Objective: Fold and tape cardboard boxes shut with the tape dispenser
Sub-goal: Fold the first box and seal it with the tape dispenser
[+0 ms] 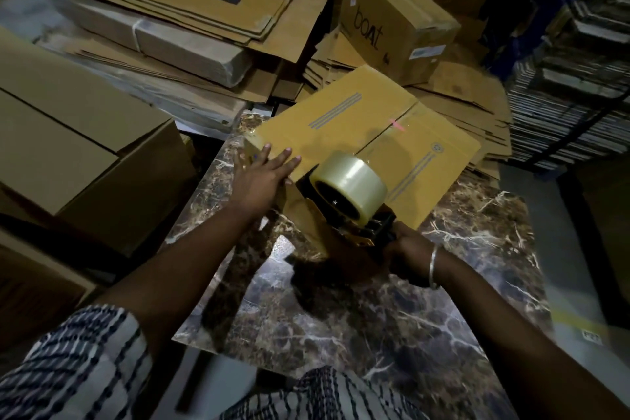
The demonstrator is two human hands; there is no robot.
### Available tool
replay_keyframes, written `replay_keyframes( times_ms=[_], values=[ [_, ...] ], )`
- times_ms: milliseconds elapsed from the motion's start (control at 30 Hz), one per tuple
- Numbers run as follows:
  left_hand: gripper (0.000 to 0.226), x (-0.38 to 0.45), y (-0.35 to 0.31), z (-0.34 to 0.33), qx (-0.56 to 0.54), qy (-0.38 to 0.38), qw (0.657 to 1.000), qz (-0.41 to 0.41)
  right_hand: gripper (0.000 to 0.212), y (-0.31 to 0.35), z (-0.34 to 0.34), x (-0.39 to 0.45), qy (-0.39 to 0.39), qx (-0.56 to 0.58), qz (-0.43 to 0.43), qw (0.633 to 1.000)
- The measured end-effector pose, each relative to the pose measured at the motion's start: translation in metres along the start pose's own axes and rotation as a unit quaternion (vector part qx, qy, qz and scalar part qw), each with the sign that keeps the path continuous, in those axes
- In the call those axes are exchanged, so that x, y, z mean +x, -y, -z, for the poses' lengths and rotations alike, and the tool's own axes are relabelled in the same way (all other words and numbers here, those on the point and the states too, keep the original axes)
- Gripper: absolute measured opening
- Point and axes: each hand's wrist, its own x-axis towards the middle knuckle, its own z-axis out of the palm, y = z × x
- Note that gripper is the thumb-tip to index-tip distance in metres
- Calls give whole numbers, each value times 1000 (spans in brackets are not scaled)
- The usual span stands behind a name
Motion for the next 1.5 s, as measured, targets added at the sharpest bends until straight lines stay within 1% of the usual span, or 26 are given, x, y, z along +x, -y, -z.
replay_keyframes(
  times_ms=[33, 67, 100, 167, 200, 233, 300, 400, 500, 600, 667, 700, 767, 800, 867, 900, 967, 1000, 1067, 1133, 1200, 1267, 1333, 1367, 1433, 1500],
  values=[
    [63, 9, -1, 5, -22, 12, 1000, 14, 33, 9, -4, 1, 4, 4, 7, 1000],
    [65, 18, -1, 8, -45, 25, 999, 7, 22, 16, -7, 2, 2, 5, 15, 1000],
    [67, 24, 0, 11, -70, 35, 997, -19, 26, 20, -8, 4, -2, 9, 14, 1000],
    [70, 25, 3, 14, -139, 52, 984, -99, 33, 23, -10, 5, -11, 16, 10, 1000],
    [67, 23, 2, 15, -179, 56, 974, -130, 33, 22, -11, 5, -16, 19, 9, 1000],
    [60, 20, 1, 14, -212, 60, 965, -141, 33, 20, -11, 5, -16, 23, 11, 1000],
    [48, 18, -5, 13, -233, 51, 965, -111, 27, 17, -14, 7, -23, 16, 18, 999],
    [42, 19, -12, 12, -203, 27, 977, -50, 15, 18, -18, 7, -19, 0, 31, 999],
    [38, 17, -14, 19, -168, 36, 985, -31, 11, 16, -15, 5, -11, -34, 39, 999],
    [31, 16, -17, 25, -159, 64, 985, -7, 18, 13, -14, 1, -7, -82, 57, 995],
    [37, 14, -19, 29, -166, 62, 984, -5, 6, 9, -13, 0, -16, -95, 59, 994],
    [41, 13, -21, 32, -172, 54, 984, -11, 9, 6, -12, -1, -22, -97, 51, 994],
    [42, 13, -25, 36, -186, 41, 982, -22, 33, -3, -6, -3, -30, -79, 17, 996],
    [41, 14, -25, 37, -196, 42, 979, -27, 38, -8, -3, -5, -30, -67, 9, 997],
    [38, 18, -23, 35, -224, 44, 973, -42, 34, -16, 1, -15, -28, -30, 9, 999],
    [36, 19, -22, 32, -235, 43, 970, -47, 37, -22, 4, -20, -29, -11, 9, 999],
    [34, 19, -21, 30, -233, 48, 970, -45, 57, -33, 10, -28, -26, 2, 3, 1000],
    [33, 21, -19, 27, -233, 48, 970, -43, 64, -38, 14, -30, -21, 1, -6, 1000],
    [32, 23, -22, 25, -220, 51, 974, -31, 65, -47, 18, -33, -10, -4, -31, 999],
    [32, 26, -28, 27, -185, 64, 981, -6, 67, -52, 20, -36, -19, -1, -48, 999],
    [35, 25, -40, 27, -177, 38, 983, -3, 66, -55, 21, -34, -25, 21, -55, 998],
    [40, 15, -55, 25, -199, 18, 978, -61, 63, -57, 22, -33, -29, 41, -63, 997],
    [44, 4, -62, 11, -215, 36, 963, -156, 67, -55, 21, -36, -24, 48, -63, 997],
    [42, 2, -63, 3, -222, 39, 957, -182, 68, -53, 21, -37, -19, 46, -59, 997],
    [36, 3, -59, -8, -228, 35, 954, -191, 62, -51, 21, -39, -16, 35, -55, 998],
    [32, 6, -59, -7, -228, 27, 955, -186, 48, -48, 21, -37, -23, 38, -55, 997]
  ],
)
